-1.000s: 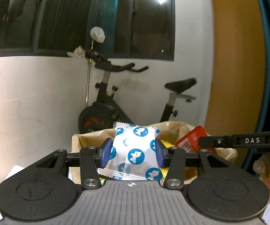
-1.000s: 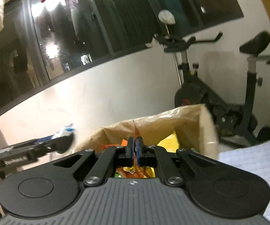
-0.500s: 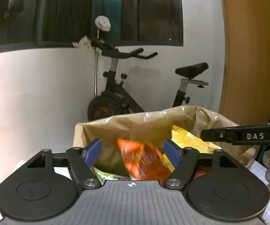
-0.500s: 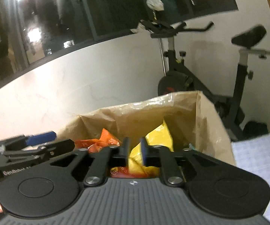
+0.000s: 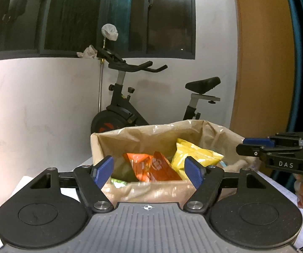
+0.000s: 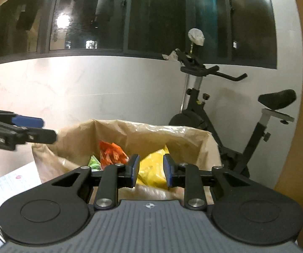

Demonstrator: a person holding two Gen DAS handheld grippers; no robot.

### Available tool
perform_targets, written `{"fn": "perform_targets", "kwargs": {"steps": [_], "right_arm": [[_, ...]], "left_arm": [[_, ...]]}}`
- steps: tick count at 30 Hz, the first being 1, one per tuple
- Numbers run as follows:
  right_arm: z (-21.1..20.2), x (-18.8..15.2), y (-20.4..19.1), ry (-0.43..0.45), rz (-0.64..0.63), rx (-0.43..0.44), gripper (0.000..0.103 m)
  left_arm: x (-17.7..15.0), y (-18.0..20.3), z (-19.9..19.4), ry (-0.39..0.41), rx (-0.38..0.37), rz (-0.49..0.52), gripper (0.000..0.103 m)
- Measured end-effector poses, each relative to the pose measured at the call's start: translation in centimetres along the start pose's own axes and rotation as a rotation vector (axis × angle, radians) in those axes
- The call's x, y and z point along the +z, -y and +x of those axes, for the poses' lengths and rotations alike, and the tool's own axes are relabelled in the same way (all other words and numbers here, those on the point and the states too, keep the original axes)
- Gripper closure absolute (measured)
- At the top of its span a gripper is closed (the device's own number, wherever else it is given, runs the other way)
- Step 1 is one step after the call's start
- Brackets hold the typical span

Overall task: Organize snacks
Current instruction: 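Reach the left tool to the gold pouch while the right tool reaches the small clear packet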

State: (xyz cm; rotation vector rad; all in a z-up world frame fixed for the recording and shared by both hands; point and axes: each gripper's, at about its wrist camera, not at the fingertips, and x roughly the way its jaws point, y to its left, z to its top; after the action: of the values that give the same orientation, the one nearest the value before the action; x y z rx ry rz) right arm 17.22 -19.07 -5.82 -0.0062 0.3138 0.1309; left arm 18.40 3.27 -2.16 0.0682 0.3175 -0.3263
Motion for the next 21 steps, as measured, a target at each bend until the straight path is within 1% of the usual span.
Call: {"fn": "perform_targets", "kwargs": {"steps": [5,11,16,21], "right_arm": [[-1.5,-1.7,0.0,0.006,0.010,-0.046,0.076],[-3.3,-3.7,0.0,-0.004,0.027,-0.054,0.076],[-3.7,-5.6,-0.5,-0.039,0.032,-0.037,0.076],[-3.1,-8.0,-1.3,-0.109,0.036,-0.012,0.076]], "left_arm": [[-1.3,-0.2,-2.1,-0.002,-0.017,-0.017,0.027],[-3.3,-0.3,-3.5,-0.017,-0.035,-0.039,0.027],[-5.1,-0.3,-4.0,-0.038,-0.045,-0.057,0.027],[-7.5,-0.4,-3.4,-0.100,-0.037,-0.060,0.027]]}}
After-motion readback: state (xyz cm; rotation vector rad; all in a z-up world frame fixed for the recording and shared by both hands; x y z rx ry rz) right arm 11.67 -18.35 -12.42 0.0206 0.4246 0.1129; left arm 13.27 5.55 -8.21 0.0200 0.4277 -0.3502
